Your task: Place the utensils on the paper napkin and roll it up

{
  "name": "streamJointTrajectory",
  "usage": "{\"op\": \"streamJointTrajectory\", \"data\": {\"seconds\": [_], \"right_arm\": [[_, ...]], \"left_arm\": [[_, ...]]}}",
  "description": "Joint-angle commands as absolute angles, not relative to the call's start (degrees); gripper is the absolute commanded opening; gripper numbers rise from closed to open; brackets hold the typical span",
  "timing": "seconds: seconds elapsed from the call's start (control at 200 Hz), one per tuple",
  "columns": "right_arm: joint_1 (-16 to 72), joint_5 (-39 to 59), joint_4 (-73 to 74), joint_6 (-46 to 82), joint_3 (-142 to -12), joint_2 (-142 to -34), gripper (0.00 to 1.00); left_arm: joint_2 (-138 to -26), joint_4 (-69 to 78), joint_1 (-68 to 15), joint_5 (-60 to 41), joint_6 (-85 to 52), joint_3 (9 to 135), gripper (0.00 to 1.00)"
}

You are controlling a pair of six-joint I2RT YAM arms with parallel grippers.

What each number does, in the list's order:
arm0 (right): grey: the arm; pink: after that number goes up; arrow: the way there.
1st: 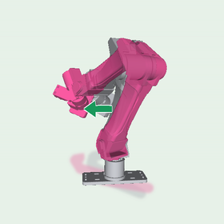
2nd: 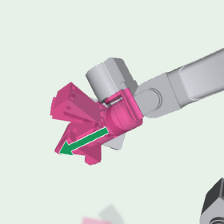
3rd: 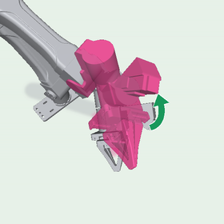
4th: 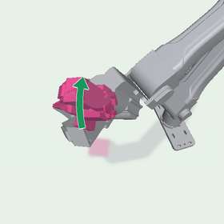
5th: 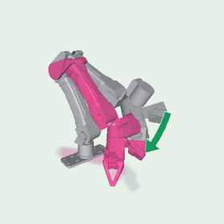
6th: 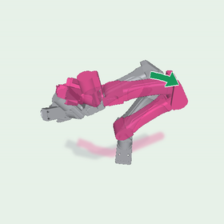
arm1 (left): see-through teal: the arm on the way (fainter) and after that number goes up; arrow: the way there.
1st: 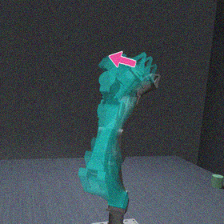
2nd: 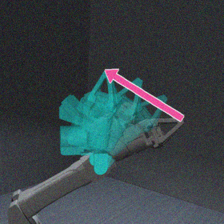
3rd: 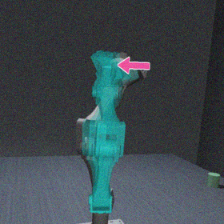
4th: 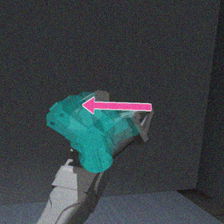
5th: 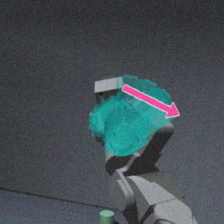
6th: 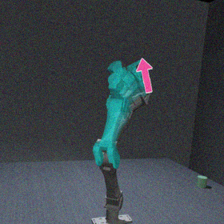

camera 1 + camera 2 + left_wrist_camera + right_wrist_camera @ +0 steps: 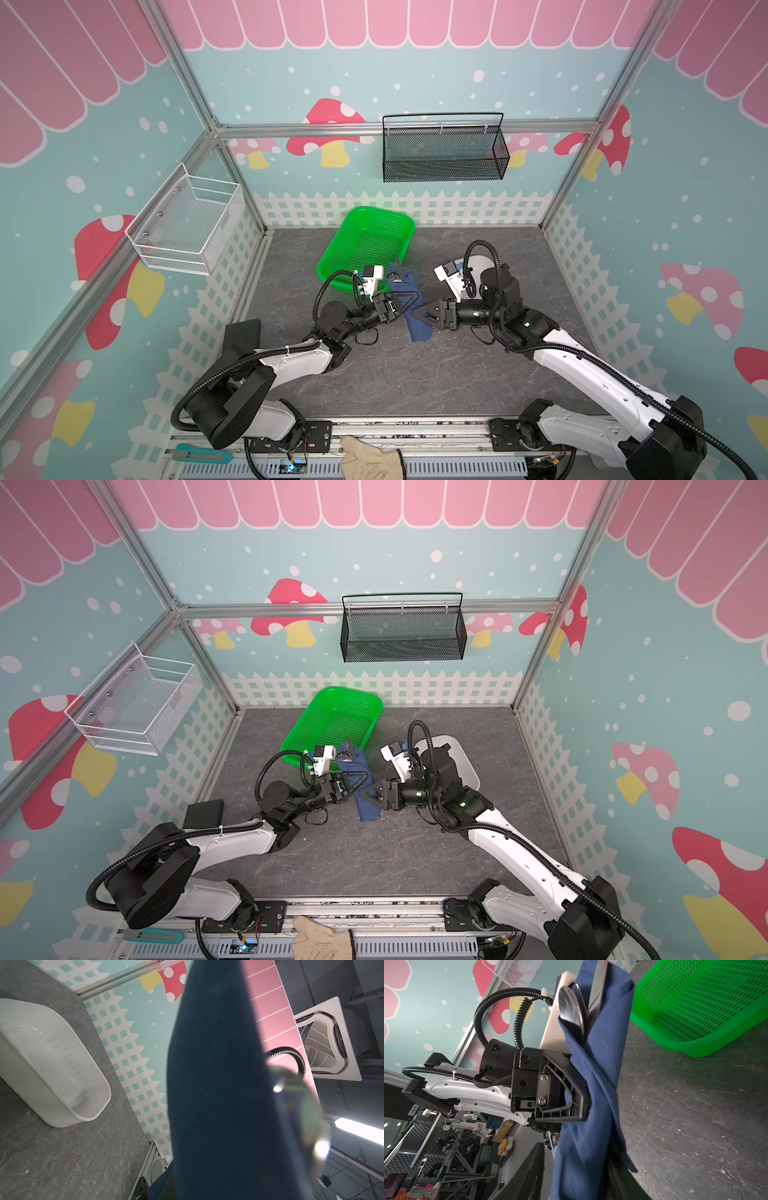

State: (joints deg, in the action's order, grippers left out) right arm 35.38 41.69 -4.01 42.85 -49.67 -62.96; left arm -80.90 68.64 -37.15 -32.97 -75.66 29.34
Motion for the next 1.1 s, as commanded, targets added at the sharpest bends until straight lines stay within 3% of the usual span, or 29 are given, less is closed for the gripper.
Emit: {"op": "streamJointTrajectory", "data": {"seconds": [0.0, 0.29, 0.57, 0.79, 1.096], "right_arm": [[35.9, 44.2, -1.2, 42.0, -48.5, -63.9, 0.47], [36.1, 45.9, 1.8, 42.9, -47.2, -64.7, 0.47], [36.3, 48.1, 4.9, 43.9, -46.7, -65.4, 0.37], [36.5, 49.5, 6.8, 44.9, -46.1, -65.7, 0.37], [36.6, 50.0, 9.5, 46.2, -45.2, -65.3, 0.18]], "left_arm": [[-79.6, 70.9, -37.0, -32.1, -75.5, 31.3, 0.06], [-80.2, 71.9, -37.0, -32.3, -75.9, 31.7, 0.07], [-80.5, 72.2, -37.1, -32.3, -75.9, 31.9, 0.07], [-80.4, 71.9, -37.2, -32.1, -75.5, 31.7, 0.07], [-80.1, 71.3, -37.3, -31.9, -75.1, 31.5, 0.14]]}}
